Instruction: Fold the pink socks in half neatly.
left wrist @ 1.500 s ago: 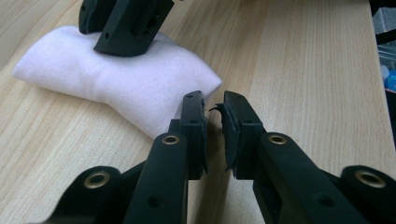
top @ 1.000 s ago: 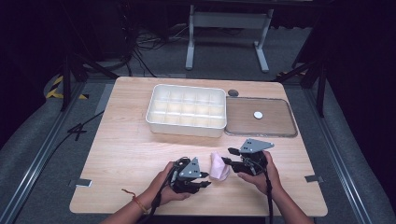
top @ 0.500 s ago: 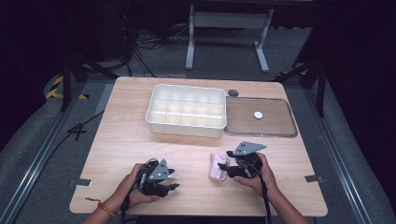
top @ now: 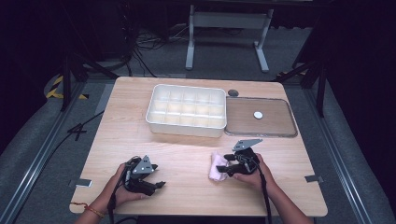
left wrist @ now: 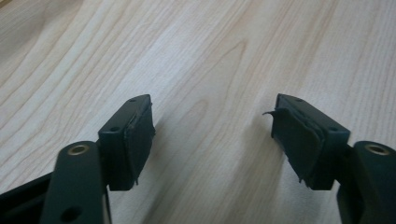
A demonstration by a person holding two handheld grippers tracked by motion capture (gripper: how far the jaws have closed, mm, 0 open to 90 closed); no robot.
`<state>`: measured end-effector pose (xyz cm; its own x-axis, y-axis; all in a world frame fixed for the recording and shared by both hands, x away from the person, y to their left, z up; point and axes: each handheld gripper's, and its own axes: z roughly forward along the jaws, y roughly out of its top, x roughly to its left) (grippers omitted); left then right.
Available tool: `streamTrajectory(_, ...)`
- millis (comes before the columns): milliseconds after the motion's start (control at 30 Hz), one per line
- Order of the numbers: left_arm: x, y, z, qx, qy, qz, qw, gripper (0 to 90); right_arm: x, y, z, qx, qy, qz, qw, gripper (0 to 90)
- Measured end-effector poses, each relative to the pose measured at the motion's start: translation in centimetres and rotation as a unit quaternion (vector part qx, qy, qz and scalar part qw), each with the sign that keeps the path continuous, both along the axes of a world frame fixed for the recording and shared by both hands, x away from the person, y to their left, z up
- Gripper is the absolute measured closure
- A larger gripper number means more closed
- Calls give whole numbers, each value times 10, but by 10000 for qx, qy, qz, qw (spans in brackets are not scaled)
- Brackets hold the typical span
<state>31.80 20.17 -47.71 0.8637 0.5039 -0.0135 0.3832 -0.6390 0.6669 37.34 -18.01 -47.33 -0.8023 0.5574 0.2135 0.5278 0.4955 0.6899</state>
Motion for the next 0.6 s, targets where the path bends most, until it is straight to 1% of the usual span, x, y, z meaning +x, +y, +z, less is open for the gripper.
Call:
streamTrajectory(67,0,2,-2,-61,-5,106,9999,269,0,0,-1,92,102,67,9999,475)
streamTrajectory(100,1,3,-3,-101,-40,118,9999,249,0,0,-1,107,133,80,9998,497)
streamTrajectory(133,2,4,-4,-85,-72,147,9998,221,1,0,-1,142,170,113,9997,523)
streamTrajectory(167,2,3,-4,-123,-75,194,9997,200,1,0,-1,195,237,136,9994,549)
streamTrajectory(267,1,4,-5,-150,-104,220,9996,185,2,-2,-3,383,404,186,9983,619)
streamTrajectory(333,1,4,-6,-154,-109,255,9995,180,3,-3,-3,407,435,217,9980,645)
streamTrajectory(367,1,3,-5,-143,-107,268,9995,177,2,-3,-3,411,404,238,9981,664)
streamTrajectory(400,0,4,-5,-116,-90,282,9995,175,1,-2,-2,384,333,266,9984,678)
streamTrajectory(500,0,3,-5,-128,-85,305,9994,175,-3,-1,2,293,122,282,9991,696)
streamTrajectory(533,0,3,-5,-128,-85,305,9994,174,-3,-1,2,293,122,282,9991,696)
streamTrajectory(567,0,3,-6,-159,-109,327,9993,174,-4,0,3,262,38,304,9992,700)
streamTrajectory(600,0,2,-6,-154,-89,317,9993,166,-7,1,5,199,-88,334,9992,703)
